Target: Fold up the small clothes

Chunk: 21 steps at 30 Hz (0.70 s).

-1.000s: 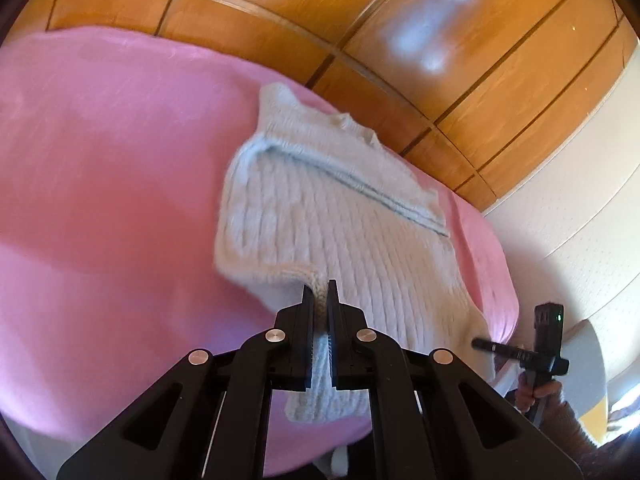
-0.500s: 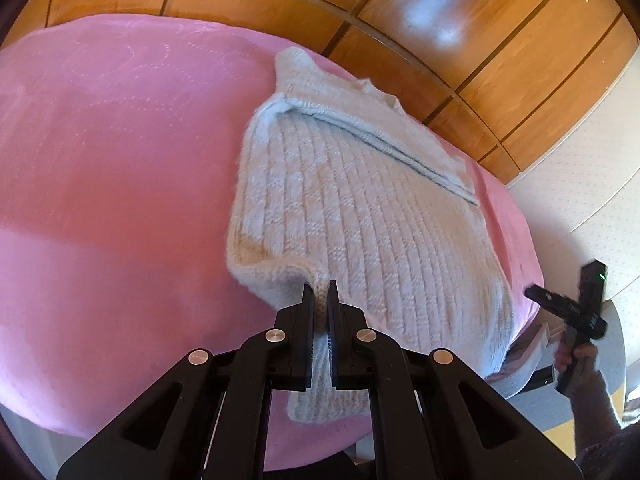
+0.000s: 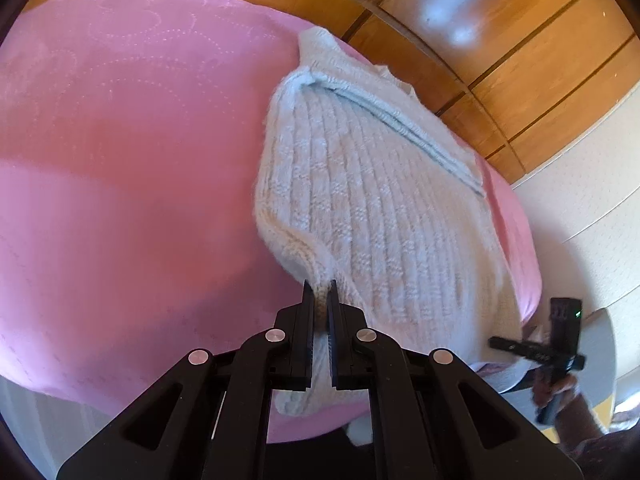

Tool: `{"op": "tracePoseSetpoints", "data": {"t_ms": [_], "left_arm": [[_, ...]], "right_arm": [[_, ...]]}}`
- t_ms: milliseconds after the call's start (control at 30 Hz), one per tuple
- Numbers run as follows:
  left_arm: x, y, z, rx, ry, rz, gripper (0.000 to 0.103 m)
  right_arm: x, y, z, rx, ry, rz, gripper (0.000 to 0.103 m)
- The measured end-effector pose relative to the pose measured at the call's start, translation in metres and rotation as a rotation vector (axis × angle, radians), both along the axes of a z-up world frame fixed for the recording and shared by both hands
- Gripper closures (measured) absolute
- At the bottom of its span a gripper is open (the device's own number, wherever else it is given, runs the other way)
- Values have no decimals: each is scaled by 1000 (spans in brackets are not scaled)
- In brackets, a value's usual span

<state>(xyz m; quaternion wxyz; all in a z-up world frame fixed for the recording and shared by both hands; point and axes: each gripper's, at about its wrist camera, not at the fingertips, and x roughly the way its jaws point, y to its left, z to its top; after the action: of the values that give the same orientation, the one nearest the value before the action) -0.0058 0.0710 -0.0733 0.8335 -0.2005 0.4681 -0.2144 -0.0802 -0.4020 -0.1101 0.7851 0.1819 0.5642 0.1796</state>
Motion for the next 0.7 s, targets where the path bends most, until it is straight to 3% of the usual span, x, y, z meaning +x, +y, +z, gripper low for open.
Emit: {"op": "tracePoseSetpoints", "data": {"t_ms": [133,267,367,533,600,633,667,700], "left_arm": [[9,0,23,-64,-43,-18,98],[41,-8,52,-97,-127,-33,98],[75,-18,65,-97,-163,-27,98],[145,-26,59,-89,-102,28,98],[172,-26,51,-74,-62,67,98],[182,-24,47,-86,-34,83,97],[191,-20,43,-103,-19,98,85],[193,-16,41,-99,-20,127,64]], "right_arm": [[17,-12,49,150,-141,-12,95],[51,-29,84,212,-258,-64,96],[92,-41,84,196,-272,-130,96],[142,-57,62,168,-215,-205,94],[152,-71,55,175,-194,-241,79],[154,-77,54,206,-190,-257,41],[152,-84,56,234,-203,-286,14],[149,-90,60,249,-219,-301,13]]}}
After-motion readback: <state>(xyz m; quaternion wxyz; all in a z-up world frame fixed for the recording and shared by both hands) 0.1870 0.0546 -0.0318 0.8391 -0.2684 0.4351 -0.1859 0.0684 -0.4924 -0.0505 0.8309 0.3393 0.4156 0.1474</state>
